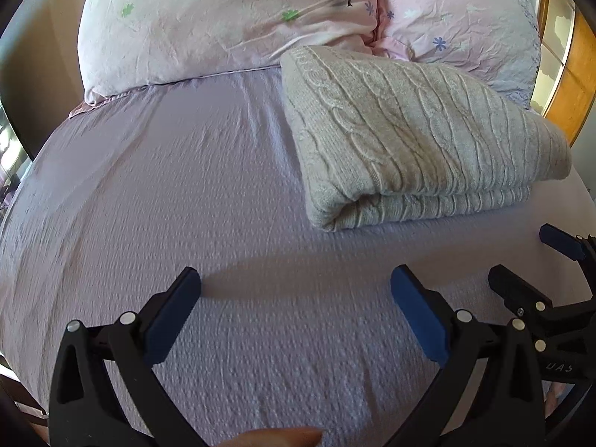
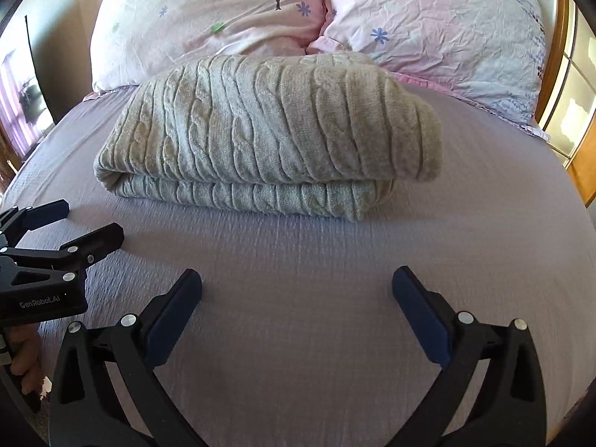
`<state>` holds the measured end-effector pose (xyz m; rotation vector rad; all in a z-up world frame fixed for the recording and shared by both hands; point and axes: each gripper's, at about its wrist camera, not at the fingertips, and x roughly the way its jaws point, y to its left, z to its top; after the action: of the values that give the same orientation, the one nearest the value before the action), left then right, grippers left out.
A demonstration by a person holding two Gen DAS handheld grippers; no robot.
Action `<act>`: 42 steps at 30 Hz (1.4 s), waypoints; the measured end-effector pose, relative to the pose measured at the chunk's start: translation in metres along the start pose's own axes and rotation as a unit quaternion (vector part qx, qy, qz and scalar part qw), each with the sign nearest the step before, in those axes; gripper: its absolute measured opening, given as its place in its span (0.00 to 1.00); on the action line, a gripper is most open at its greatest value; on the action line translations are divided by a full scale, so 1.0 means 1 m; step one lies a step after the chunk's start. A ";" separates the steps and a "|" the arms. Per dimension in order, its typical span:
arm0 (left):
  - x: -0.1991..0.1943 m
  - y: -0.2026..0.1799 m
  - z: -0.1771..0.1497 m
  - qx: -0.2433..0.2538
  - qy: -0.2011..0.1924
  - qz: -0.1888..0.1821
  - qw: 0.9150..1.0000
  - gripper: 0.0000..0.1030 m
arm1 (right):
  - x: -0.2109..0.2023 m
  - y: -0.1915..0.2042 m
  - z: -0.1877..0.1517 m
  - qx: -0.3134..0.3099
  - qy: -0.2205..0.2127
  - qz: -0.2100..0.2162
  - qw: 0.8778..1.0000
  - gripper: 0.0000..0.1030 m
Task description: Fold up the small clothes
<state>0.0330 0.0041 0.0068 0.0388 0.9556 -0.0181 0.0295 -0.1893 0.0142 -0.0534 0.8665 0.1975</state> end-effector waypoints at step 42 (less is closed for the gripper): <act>0.000 -0.004 -0.001 0.001 0.008 0.000 1.000 0.98 | 0.000 0.000 0.000 -0.001 0.001 0.001 1.000 0.99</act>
<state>0.0316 0.0003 0.0060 0.0399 0.9725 -0.0187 0.0292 -0.1890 0.0143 -0.0540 0.8678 0.2011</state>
